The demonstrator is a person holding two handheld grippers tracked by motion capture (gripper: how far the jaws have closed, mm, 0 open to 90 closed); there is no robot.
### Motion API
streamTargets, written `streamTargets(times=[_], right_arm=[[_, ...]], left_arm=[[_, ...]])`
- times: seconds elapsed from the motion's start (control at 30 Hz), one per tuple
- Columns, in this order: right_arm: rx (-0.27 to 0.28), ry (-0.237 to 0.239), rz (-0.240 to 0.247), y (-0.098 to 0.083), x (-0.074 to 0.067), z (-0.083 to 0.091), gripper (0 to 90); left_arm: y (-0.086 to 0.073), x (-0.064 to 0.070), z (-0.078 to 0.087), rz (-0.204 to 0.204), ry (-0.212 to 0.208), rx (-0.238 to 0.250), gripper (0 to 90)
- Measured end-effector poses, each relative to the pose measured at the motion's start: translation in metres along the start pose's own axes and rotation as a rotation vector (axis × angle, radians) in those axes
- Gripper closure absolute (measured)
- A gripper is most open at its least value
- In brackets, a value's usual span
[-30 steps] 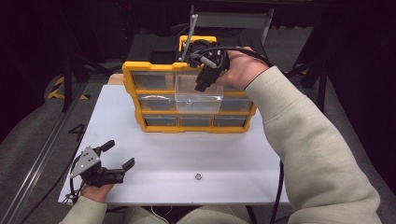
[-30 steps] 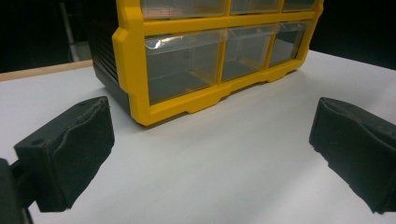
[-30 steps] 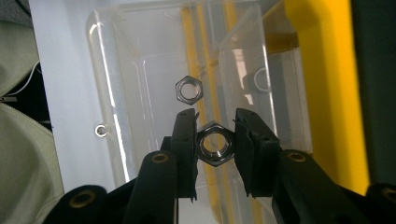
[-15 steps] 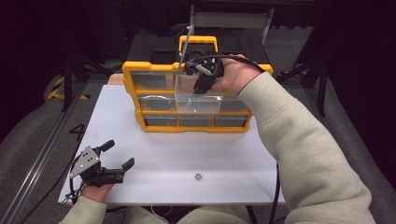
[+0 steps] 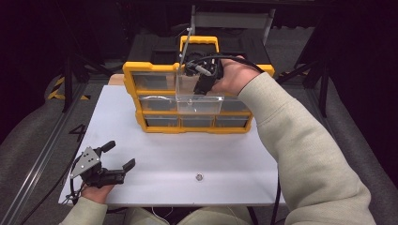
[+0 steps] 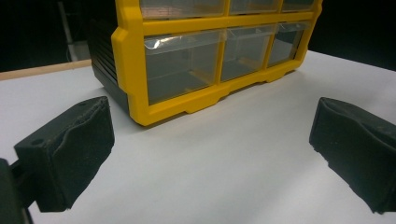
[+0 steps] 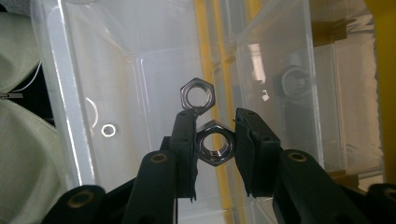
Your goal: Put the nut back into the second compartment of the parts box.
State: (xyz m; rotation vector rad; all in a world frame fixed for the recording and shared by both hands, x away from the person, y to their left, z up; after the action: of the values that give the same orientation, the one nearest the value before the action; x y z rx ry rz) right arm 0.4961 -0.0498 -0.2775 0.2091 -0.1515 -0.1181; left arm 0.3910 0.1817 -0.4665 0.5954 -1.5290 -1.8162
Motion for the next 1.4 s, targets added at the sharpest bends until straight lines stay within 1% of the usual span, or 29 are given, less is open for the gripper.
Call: streamTargets(times=[0.07, 0.1, 0.17, 0.27, 0.4, 0.57, 0.6, 0.63, 0.7, 0.73, 0.8, 0.87, 0.9, 0.93, 0.97, 1.0, 1.03, 1.07, 1.13, 1.2, 1.23, 1.27, 1.3, 1.33, 1.4], right_arm=[[0.015, -0.001, 0.001, 0.001, 0.000, 0.002, 66.2], [0.015, -0.001, 0.001, 0.001, 0.000, 0.002, 66.2], [0.030, -0.005, 0.000, 0.001, -0.001, 0.004, 65.1], [0.040, -0.020, 0.006, 0.001, -0.003, 0.009, 65.1], [0.078, -0.051, -0.002, -0.001, -0.005, 0.023, 64.5], [0.100, -0.094, -0.011, -0.008, -0.008, 0.045, 61.0], [0.100, -0.094, -0.011, -0.008, -0.008, 0.045, 61.0], [0.106, -0.101, -0.013, -0.010, -0.010, 0.051, 59.3], [0.119, -0.115, -0.027, -0.018, -0.014, 0.063, 51.4], [0.119, -0.115, -0.027, -0.018, -0.014, 0.063, 51.4], [0.128, -0.119, -0.036, -0.024, -0.019, 0.069, 45.8], [0.116, -0.126, -0.033, -0.032, -0.026, 0.073, 41.7], [0.111, -0.124, -0.040, -0.037, -0.031, 0.074, 39.7], [0.108, -0.125, -0.035, -0.039, -0.033, 0.074, 38.1], [0.109, -0.124, -0.042, -0.042, -0.037, 0.074, 36.3], [0.109, -0.124, -0.042, -0.042, -0.037, 0.074, 36.3], [0.104, -0.128, -0.040, -0.047, -0.039, 0.073, 34.3], [0.100, -0.129, -0.037, -0.054, -0.044, 0.071, 29.6], [0.100, -0.131, -0.043, -0.058, -0.046, 0.070, 28.2], [0.104, -0.124, -0.053, -0.064, -0.053, 0.065, 25.8], [0.090, -0.118, -0.049, -0.068, -0.057, 0.061, 24.4], [0.092, -0.108, -0.056, -0.069, -0.062, 0.058, 23.7], [0.087, -0.108, -0.046, -0.071, -0.063, 0.055, 23.2], [0.090, -0.106, -0.051, -0.072, -0.066, 0.051, 22.7], [0.087, -0.102, -0.042, -0.075, -0.071, 0.044, 21.6]], left_arm=[[0.000, 0.000, 0.000, -0.001, 0.000, -0.001, 0.7], [0.000, 0.000, 0.000, -0.004, 0.002, 0.001, 0.7], [0.000, 0.000, -0.001, 0.004, 0.002, 0.002, 0.7], [0.000, 0.000, -0.001, 0.003, 0.001, 0.000, 0.7], [-0.001, 0.000, -0.001, 0.002, 0.000, -0.002, 0.7], [-0.001, 0.001, -0.001, 0.003, -0.002, -0.008, 0.7], [-0.001, 0.001, -0.001, 0.003, -0.002, -0.008, 0.7], [-0.001, 0.001, -0.001, 0.004, -0.002, -0.008, 0.7], [-0.001, 0.001, -0.002, 0.004, -0.003, -0.008, 0.7], [-0.001, 0.001, -0.002, 0.004, -0.003, -0.008, 0.8], [-0.001, 0.001, -0.002, 0.002, -0.003, -0.011, 0.7], [-0.001, 0.001, -0.003, 0.005, -0.003, -0.007, 0.7], [-0.001, 0.001, -0.003, 0.004, -0.004, -0.009, 0.7], [-0.001, 0.002, -0.003, 0.004, -0.004, -0.009, 0.8], [-0.001, 0.001, -0.003, -0.001, -0.004, -0.009, 0.7], [-0.001, 0.001, -0.003, -0.001, -0.004, -0.009, 0.7], [-0.001, 0.001, -0.003, -0.002, -0.004, -0.010, 0.7], [-0.001, 0.001, -0.003, 0.001, -0.002, -0.010, 0.7], [-0.002, 0.001, -0.003, -0.001, -0.003, -0.011, 0.8], [-0.002, 0.001, -0.003, -0.001, -0.005, -0.012, 0.7], [-0.002, 0.002, -0.003, -0.001, -0.004, -0.012, 0.7], [-0.002, 0.001, -0.003, -0.002, -0.004, -0.012, 0.7], [-0.002, 0.001, -0.003, -0.001, -0.003, -0.012, 0.7], [-0.002, 0.001, -0.003, -0.002, -0.003, -0.012, 0.7], [-0.002, 0.001, -0.003, -0.003, -0.001, -0.014, 0.7]])
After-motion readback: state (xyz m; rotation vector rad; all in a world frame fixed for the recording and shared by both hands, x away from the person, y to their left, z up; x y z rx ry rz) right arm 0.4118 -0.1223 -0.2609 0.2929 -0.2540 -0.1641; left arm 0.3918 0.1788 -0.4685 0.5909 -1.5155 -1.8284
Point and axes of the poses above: each handheld gripper's, and its own axes: z roughly backward along the jaws, y roughly out of its top, x roughly to its right, the point moved 10 cm from there along -z, roughly forward along the jaws, and after that the axes turned 1 degree about z, right-handed, at the moved point
